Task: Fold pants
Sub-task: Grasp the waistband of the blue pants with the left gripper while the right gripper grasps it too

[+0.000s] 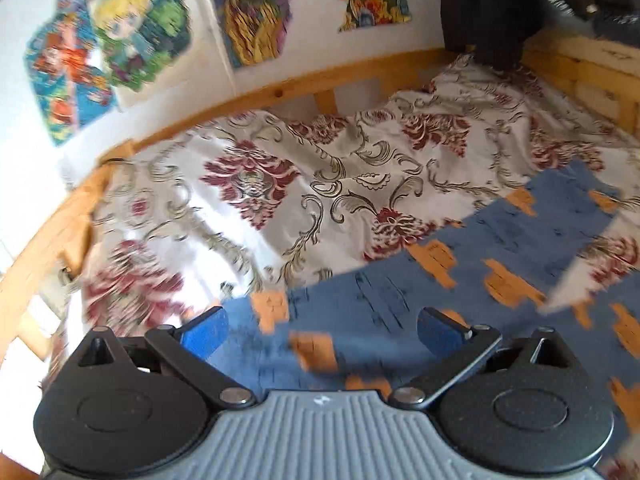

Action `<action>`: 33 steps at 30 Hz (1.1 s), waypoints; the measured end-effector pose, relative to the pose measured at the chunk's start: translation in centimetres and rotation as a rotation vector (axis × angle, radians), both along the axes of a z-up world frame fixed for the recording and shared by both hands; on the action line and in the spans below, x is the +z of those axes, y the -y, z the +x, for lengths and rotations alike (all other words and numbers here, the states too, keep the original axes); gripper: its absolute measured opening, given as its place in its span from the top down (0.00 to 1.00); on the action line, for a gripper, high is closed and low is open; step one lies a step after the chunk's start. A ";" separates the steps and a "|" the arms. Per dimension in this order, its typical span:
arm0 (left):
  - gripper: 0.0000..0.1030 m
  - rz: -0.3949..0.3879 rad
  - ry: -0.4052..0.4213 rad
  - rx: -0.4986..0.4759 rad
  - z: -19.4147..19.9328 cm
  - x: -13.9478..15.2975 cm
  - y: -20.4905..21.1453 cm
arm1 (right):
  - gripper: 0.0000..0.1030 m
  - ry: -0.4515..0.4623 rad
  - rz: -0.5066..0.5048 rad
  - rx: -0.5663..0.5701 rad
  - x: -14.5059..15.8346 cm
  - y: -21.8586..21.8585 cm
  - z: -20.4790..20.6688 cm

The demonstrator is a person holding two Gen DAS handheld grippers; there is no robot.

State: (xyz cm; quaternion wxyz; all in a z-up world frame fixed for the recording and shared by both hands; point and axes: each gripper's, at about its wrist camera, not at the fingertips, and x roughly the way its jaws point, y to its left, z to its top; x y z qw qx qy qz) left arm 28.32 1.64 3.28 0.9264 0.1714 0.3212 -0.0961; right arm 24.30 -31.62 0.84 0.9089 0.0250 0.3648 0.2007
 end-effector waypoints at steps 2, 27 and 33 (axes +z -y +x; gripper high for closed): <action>0.00 -0.023 -0.021 -0.030 3.8 -0.9 0.5 | 0.01 0.007 -0.016 0.064 -0.7 0.1 4.2; 0.50 0.211 -0.723 -0.652 22.5 -10.7 4.5 | 0.57 -0.211 -0.250 0.621 -7.4 -2.2 25.3; 0.82 0.235 -0.712 -0.605 22.8 -10.4 4.3 | 0.85 -0.161 -0.281 0.606 -6.9 -2.5 24.5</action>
